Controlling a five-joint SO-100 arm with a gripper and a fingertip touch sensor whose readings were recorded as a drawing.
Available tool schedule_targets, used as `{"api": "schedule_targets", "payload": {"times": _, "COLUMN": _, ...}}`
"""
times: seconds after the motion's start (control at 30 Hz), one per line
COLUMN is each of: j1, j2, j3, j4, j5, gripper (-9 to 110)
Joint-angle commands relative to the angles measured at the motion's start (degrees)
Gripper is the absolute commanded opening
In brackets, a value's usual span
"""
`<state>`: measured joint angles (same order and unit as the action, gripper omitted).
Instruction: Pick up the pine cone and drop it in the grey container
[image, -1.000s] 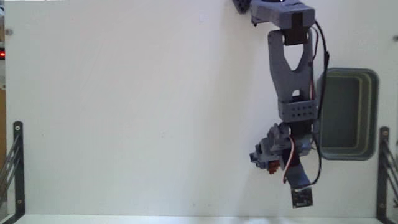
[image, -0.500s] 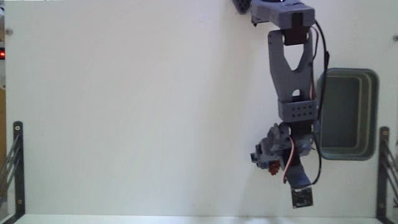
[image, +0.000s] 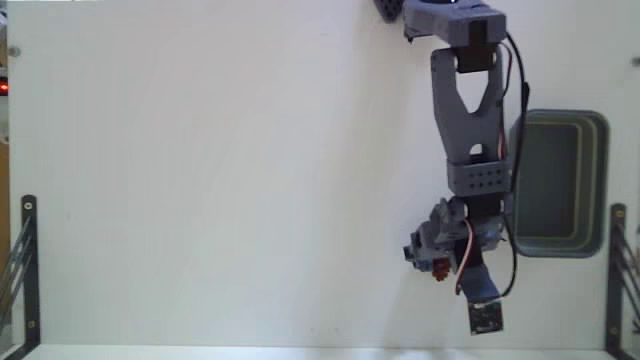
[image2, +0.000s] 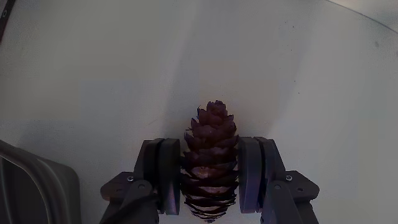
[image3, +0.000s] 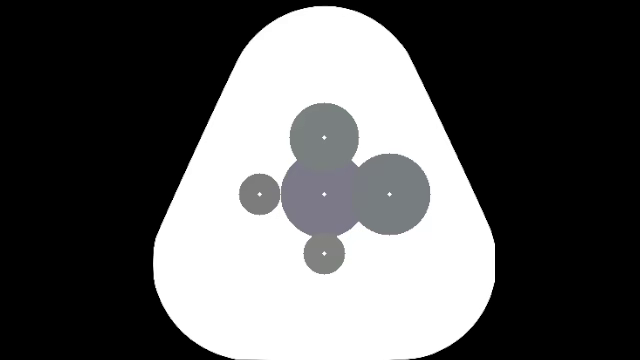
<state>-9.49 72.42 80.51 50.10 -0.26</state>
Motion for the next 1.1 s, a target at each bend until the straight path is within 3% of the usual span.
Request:
{"api": "schedule_targets", "payload": {"times": 0.0, "j1": -0.9, "j2": 2.5, "j3": -0.3, "j4": -1.0, "j5": 0.3, "gripper": 51}}
{"api": "schedule_targets", "payload": {"times": 0.47, "j1": -0.9, "j2": 2.5, "j3": -0.6, "j4": -0.7, "j5": 0.3, "gripper": 51}}
{"api": "schedule_targets", "payload": {"times": 1.07, "j1": -0.9, "j2": 2.5, "j3": -11.2, "j4": 9.9, "j5": 0.3, "gripper": 51}}
